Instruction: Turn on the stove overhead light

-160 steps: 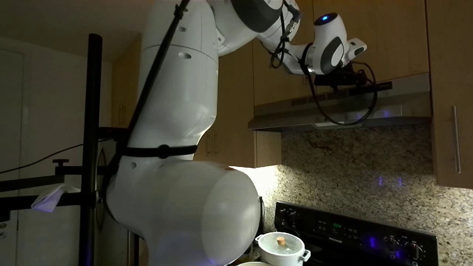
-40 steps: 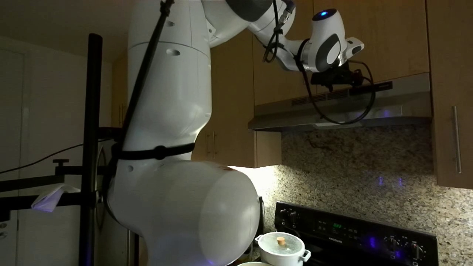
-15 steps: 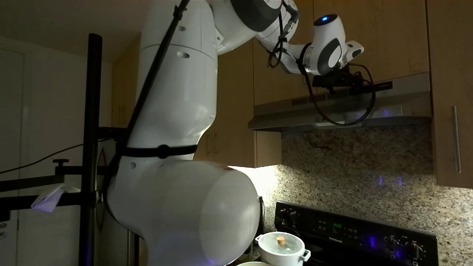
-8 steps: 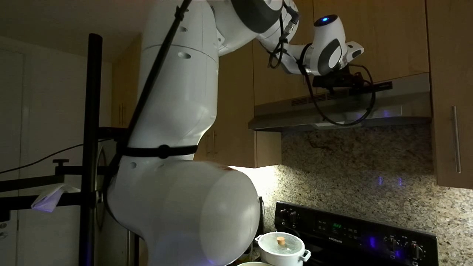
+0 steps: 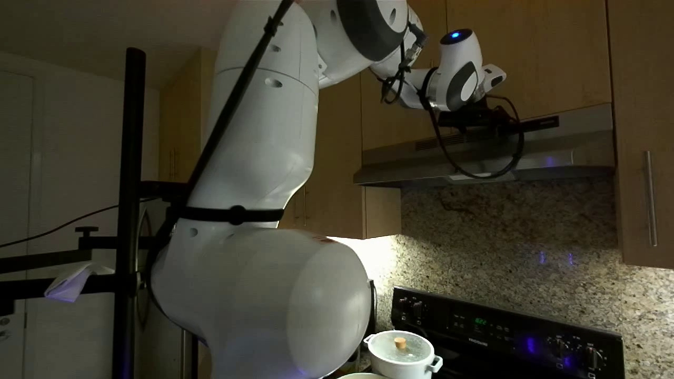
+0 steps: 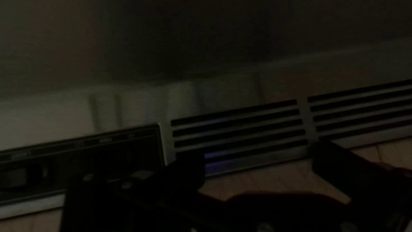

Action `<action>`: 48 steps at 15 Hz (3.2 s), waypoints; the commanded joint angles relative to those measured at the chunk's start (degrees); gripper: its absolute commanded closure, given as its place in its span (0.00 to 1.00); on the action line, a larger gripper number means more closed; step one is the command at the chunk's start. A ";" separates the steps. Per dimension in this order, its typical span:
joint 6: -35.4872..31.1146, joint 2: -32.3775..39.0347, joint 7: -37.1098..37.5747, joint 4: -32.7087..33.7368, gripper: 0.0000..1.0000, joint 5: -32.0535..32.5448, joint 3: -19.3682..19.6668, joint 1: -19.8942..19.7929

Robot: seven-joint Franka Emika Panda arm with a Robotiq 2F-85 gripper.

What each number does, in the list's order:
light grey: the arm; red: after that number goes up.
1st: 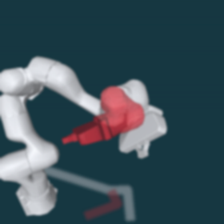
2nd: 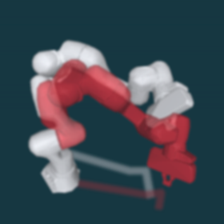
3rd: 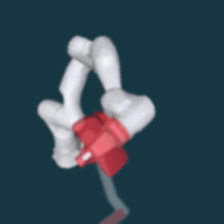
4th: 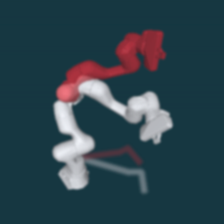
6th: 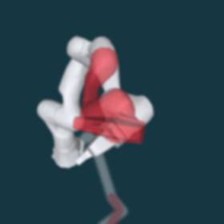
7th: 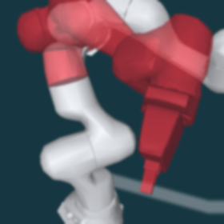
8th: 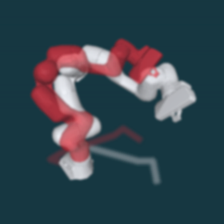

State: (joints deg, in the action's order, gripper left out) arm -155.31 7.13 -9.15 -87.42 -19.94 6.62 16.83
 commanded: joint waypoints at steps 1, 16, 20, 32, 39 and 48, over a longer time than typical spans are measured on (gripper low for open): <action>0.87 3.04 -1.97 4.37 0.00 -0.09 -0.58 0.00; -3.96 -4.75 -2.83 -3.31 0.00 3.28 0.41 0.05; -6.84 -7.91 -3.13 -7.74 0.00 6.71 1.12 -0.42; -14.37 -18.76 0.36 -25.04 0.00 16.47 3.27 -4.30; -10.79 -20.01 -11.52 -27.32 0.00 1.70 7.39 4.73; -1.94 -15.62 -22.91 -20.32 0.00 -6.48 13.52 10.26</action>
State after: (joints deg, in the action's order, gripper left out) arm -160.21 -10.47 -26.52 -111.33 -22.90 17.91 25.59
